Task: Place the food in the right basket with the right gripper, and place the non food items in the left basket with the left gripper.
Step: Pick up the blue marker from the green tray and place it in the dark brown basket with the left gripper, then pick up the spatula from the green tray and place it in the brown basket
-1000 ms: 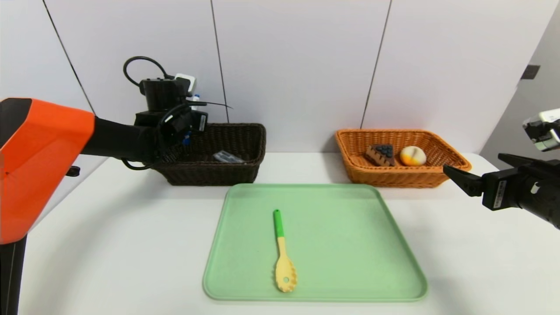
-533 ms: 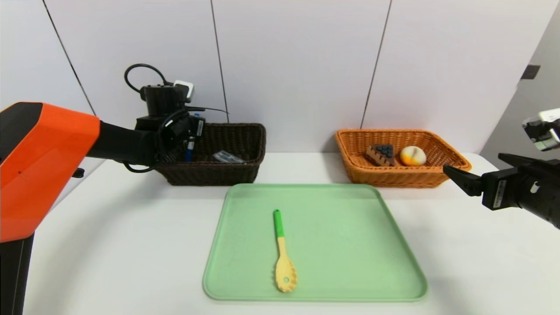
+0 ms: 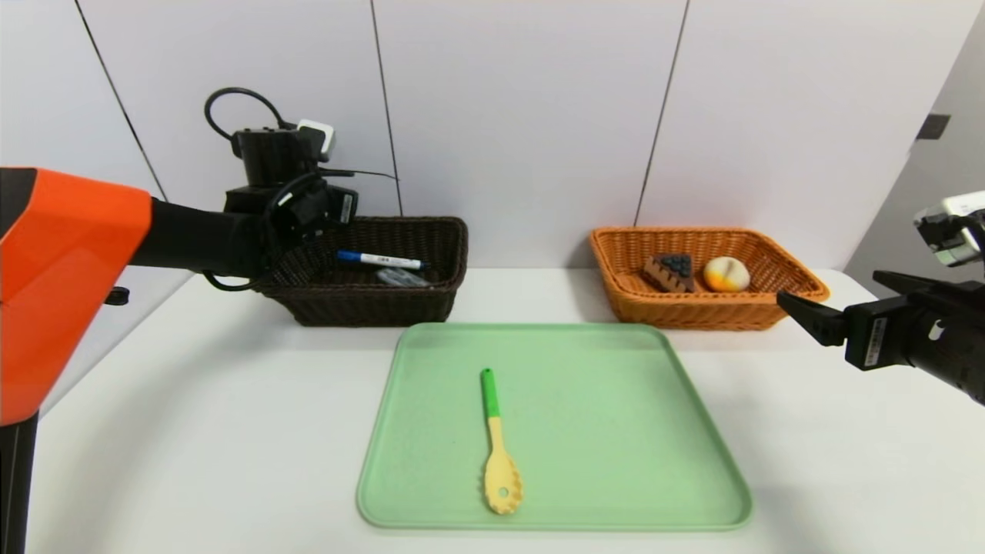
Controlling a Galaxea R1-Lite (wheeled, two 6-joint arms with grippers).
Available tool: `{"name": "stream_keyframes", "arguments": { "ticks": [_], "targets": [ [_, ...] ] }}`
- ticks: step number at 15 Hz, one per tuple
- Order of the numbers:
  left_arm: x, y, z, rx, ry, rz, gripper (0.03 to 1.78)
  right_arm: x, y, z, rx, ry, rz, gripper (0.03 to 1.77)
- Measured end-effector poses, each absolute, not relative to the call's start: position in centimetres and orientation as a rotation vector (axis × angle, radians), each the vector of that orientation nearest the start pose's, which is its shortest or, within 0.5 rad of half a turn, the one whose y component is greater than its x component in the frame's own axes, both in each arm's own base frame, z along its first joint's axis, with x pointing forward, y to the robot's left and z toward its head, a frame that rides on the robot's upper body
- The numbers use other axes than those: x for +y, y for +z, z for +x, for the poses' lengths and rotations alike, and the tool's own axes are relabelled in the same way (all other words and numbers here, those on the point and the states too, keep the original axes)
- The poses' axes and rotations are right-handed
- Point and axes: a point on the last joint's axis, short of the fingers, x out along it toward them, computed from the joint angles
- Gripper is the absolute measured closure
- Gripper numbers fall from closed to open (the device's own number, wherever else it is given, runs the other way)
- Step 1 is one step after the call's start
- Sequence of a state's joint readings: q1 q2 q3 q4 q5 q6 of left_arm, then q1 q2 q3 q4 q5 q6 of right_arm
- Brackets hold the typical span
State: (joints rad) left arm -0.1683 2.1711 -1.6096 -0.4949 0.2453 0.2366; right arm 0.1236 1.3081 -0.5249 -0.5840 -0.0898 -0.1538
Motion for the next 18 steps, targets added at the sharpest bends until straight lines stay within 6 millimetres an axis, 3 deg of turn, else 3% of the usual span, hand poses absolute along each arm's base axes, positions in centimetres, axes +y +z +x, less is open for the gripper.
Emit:
{"name": "stream_keyframes", "arguments": {
  "ticks": [4, 6, 10, 14, 18],
  "targets": [
    [-9.0, 25.5, 42.6, 0.054, 0.014, 0.251, 0.33, 2.3, 19.8, 19.9, 0.201, 0.049, -0.174, 0.09],
    [-11.9, 27.6, 39.7, 0.077, -0.062, 0.254, 0.28, 2.3, 19.7, 19.9, 0.205, 0.049, -0.174, 0.09],
    [-17.9, 29.4, 32.6, 0.230, -0.178, 0.231, 0.21, 2.3, 19.7, 19.8, 0.207, 0.049, -0.174, 0.09],
    [-21.6, 28.4, 26.4, 0.466, -0.229, 0.125, 0.17, 2.2, 19.7, 19.7, 0.203, 0.047, -0.172, 0.09],
    [-23.4, 25.7, 23.2, 0.687, -0.202, 0.063, 0.14, 2.2, 19.7, 19.7, 0.202, 0.048, -0.158, 0.09]
  ]
}}
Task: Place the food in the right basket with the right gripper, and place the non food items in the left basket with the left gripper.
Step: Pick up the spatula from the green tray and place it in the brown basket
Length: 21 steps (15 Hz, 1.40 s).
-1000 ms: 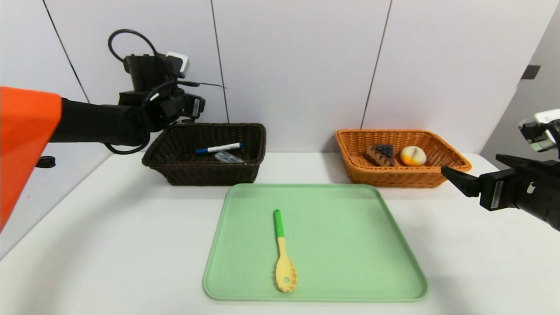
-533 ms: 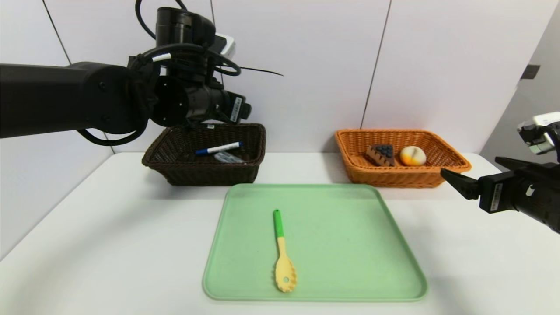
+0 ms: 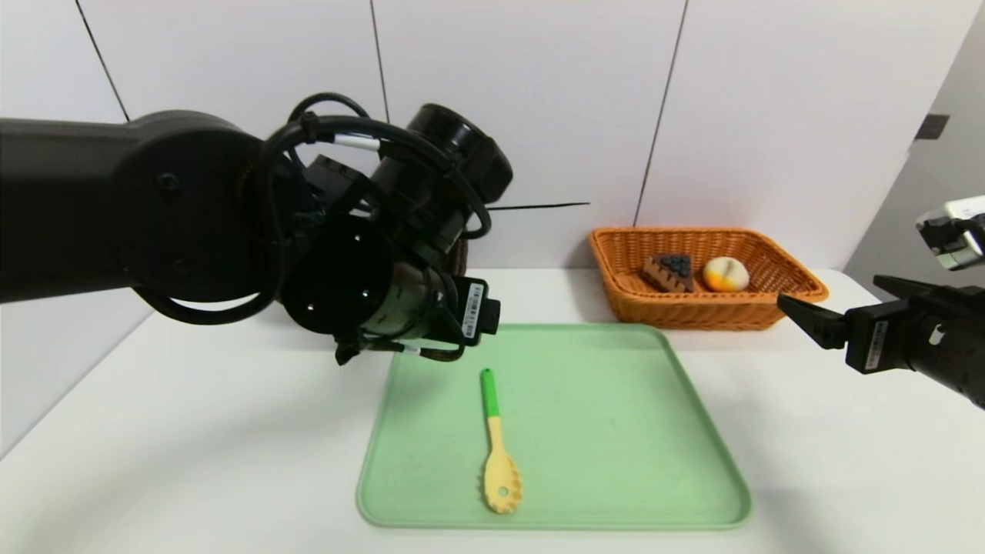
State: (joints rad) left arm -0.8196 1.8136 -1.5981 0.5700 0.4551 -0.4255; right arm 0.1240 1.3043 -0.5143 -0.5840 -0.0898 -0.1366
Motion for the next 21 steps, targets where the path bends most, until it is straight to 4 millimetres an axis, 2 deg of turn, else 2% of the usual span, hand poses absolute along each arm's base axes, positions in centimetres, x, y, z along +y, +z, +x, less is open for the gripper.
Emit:
{"name": "stream_keyframes", "arguments": {
  "ticks": [4, 8, 16, 21],
  "targets": [
    [-26.4, 22.6, 22.5, 0.778, -0.193, 0.021, 0.14, 2.2, 19.7, 19.4, 0.202, 0.045, -0.135, 0.09],
    [-28.3, 19.9, 23.2, 0.835, -0.172, 0.029, 0.12, 2.3, 19.7, 19.4, 0.201, 0.049, -0.138, 0.09],
    [-29.3, 15.5, 25.2, 0.952, -0.105, -0.015, 0.12, 2.4, 19.2, 19.1, 0.219, 0.060, -0.145, 0.09],
    [-29.2, 15.1, 26.1, 0.989, -0.112, -0.097, 0.12, 2.4, 18.9, 19.0, 0.230, 0.062, -0.149, 0.09]
  ]
}}
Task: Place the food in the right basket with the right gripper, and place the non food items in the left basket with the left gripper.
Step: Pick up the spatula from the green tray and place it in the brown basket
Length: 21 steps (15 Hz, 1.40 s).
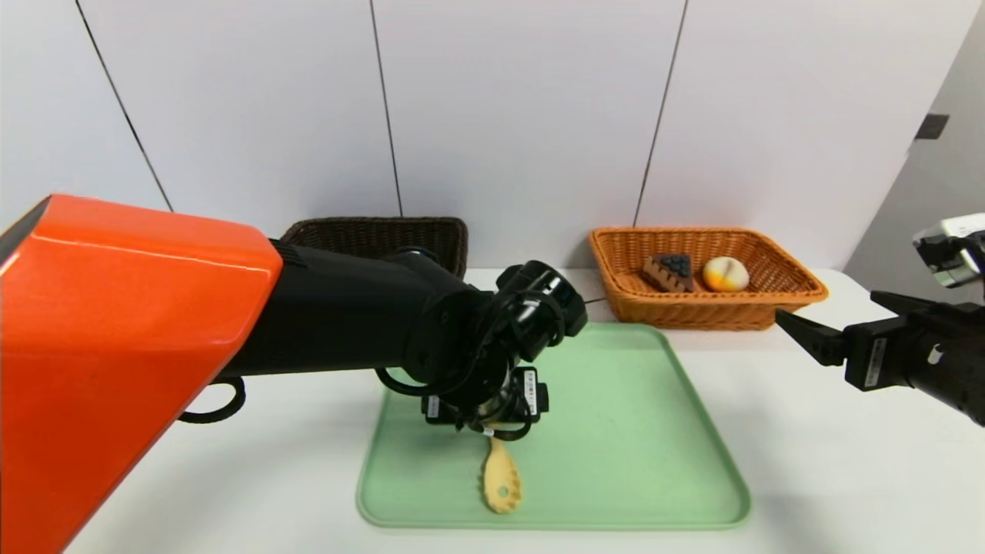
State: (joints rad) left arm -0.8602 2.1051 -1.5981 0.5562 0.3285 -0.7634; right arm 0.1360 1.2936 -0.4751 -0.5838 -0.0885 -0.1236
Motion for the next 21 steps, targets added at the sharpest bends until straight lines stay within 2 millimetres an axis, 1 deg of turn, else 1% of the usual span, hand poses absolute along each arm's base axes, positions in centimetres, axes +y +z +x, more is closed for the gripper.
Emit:
{"name": "stream_keyframes", "arguments": {
  "ticks": [6, 20, 21],
  "targets": [
    [-29.0, 14.3, 26.8, 0.994, -0.093, -0.085, 0.12, 2.4, 18.7, 19.0, 0.238, 0.064, -0.154, 0.09],
    [-28.5, 13.5, 26.8, 1.010, -0.072, -0.056, 0.12, 2.4, 18.7, 19.0, 0.236, 0.061, -0.148, 0.09],
    [-28.5, 13.4, 26.7, 1.011, -0.068, -0.050, 0.19, 2.4, 18.6, 18.9, 0.238, 0.061, -0.149, 0.09]
  ]
}}
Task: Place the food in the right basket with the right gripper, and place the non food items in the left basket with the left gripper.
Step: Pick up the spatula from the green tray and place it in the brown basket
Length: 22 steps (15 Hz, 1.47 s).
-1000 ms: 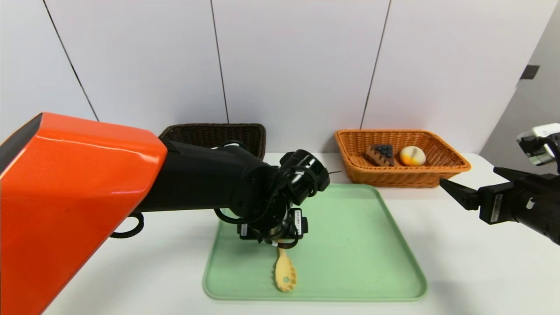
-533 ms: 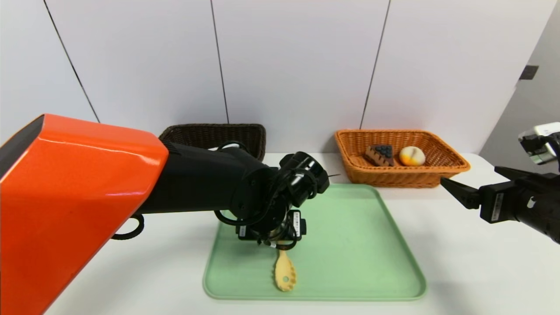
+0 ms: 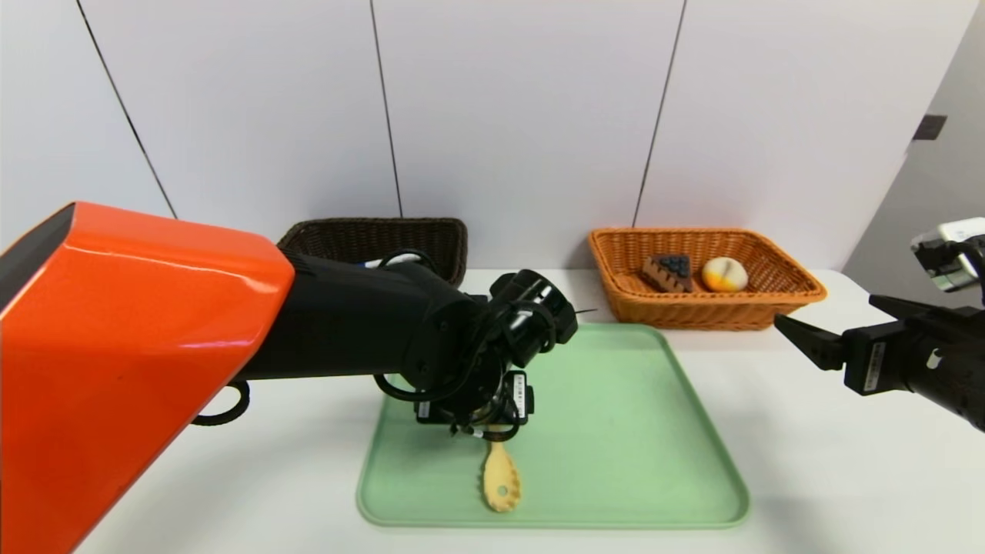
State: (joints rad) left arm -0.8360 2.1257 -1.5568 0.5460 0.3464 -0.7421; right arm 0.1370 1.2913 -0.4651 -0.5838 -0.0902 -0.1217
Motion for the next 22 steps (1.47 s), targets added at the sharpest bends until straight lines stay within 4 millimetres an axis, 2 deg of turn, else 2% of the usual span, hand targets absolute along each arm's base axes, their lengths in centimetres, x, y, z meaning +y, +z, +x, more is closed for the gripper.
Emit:
{"name": "stream_keyframes", "arguments": {
  "ticks": [4, 8, 10, 11, 18, 19, 22],
  "targets": [
    [-28.5, 13.0, 27.1, 0.959, -0.062, -0.055, 0.75, 2.4, 18.4, 18.8, 0.247, 0.062, -0.150, 0.09],
    [-28.2, 12.5, 26.9, 0.972, -0.053, -0.040, 1.10, 2.4, 18.3, 18.6, 0.248, 0.062, -0.150, 0.09],
    [-28.0, 12.4, 26.7, 0.977, -0.052, -0.035, 1.45, 2.4, 18.4, 18.5, 0.245, 0.062, -0.149, 0.09],
    [-28.0, 12.5, 26.7, 0.978, -0.051, -0.034, 1.56, 2.4, 18.4, 18.5, 0.244, 0.062, -0.149, 0.09],
    [-27.4, 13.8, 26.2, 0.965, -0.060, -0.050, 1.56, 2.3, 18.2, 18.4, 0.250, 0.063, -0.151, 0.09],
    [-27.2, 14.6, 26.1, 0.953, -0.071, -0.056, 1.57, 2.3, 18.0, 18.3, 0.255, 0.063, -0.152, 0.09],
    [-25.4, 18.9, 26.3, 0.850, -0.114, -0.091, 1.57, 2.3, 17.9, 18.3, 0.259, 0.064, -0.154, 0.09]
  ]
}}
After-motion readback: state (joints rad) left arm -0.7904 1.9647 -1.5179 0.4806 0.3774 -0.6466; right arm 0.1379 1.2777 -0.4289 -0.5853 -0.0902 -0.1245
